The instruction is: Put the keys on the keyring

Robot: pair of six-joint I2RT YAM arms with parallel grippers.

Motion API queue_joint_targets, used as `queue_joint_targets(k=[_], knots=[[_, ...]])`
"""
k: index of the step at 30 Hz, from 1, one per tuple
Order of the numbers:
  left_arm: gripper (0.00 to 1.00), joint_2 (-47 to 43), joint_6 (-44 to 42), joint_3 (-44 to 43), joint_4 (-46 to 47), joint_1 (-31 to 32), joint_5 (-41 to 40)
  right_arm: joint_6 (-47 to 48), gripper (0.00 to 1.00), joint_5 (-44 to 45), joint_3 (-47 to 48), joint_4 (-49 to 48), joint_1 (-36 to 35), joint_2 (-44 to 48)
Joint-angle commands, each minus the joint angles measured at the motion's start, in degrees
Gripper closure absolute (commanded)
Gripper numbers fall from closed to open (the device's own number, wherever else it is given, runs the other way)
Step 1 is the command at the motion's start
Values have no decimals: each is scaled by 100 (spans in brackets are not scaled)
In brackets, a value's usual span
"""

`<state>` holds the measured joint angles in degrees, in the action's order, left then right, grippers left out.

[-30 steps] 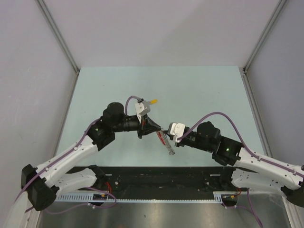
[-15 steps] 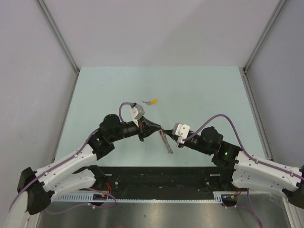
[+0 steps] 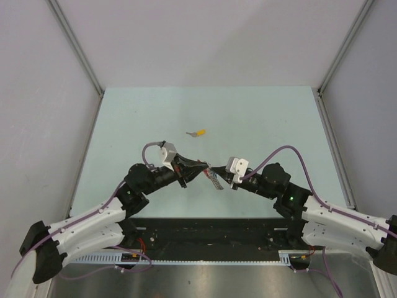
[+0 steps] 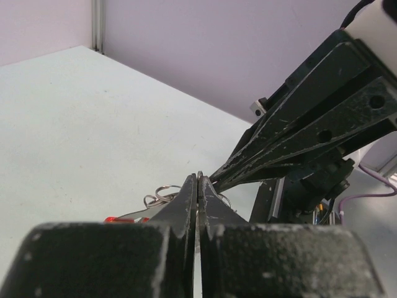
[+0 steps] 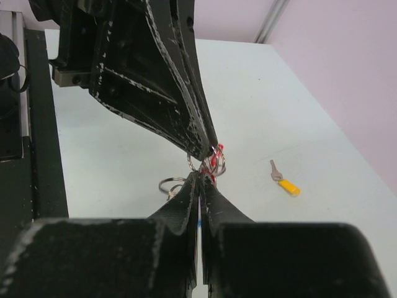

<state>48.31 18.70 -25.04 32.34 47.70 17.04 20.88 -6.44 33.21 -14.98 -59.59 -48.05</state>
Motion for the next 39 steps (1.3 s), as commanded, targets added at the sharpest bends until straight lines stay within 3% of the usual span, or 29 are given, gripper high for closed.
queue_joint_targets(k=[1,3,6,13,17,20,25,29,39], knots=[[100,-375,125,16,722,55,-411,-137,100,-306,-8,-5,158,120],[97,-577,99,95,704,55,-508,-102,100,-288,1,197,299,182],[84,-709,38,78,520,46,-623,-49,100,-550,10,373,483,296],[66,-569,-296,-185,-174,-50,0,503,100,-1254,624,1198,756,244],[60,-402,-761,-658,-946,-261,1044,847,100,-1597,1064,1944,835,16],[54,-148,-1499,-1298,-2070,-454,1774,1022,100,-1729,1275,2279,862,-90],[51,353,-3169,-2346,-4424,-762,3006,1198,100,-1958,1530,2702,906,-160],[49,722,-3969,-2892,-5270,-885,3428,1269,100,-2063,1688,2913,906,-222],[45,1276,-4585,-3147,-5624,-912,3921,1401,100,-2494,1917,3212,914,-389]])
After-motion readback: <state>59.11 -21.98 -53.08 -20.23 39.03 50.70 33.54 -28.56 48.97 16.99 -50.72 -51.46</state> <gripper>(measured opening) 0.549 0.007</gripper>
